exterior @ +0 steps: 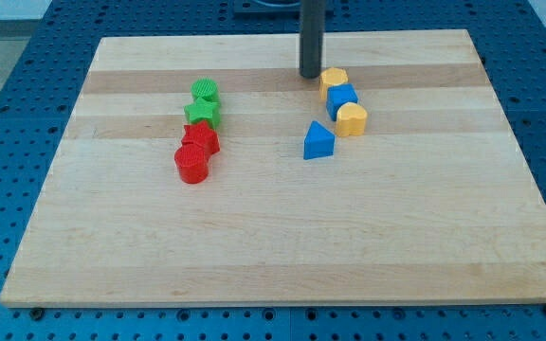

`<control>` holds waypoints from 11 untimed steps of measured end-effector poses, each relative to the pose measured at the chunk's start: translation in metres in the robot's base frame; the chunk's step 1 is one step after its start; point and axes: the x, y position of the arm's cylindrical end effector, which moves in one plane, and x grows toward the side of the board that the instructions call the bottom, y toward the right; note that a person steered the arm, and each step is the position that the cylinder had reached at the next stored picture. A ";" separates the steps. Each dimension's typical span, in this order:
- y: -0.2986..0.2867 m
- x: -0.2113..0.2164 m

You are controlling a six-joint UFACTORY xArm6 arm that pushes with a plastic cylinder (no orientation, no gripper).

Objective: Move the hexagon to the right of the cube

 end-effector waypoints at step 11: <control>0.081 0.013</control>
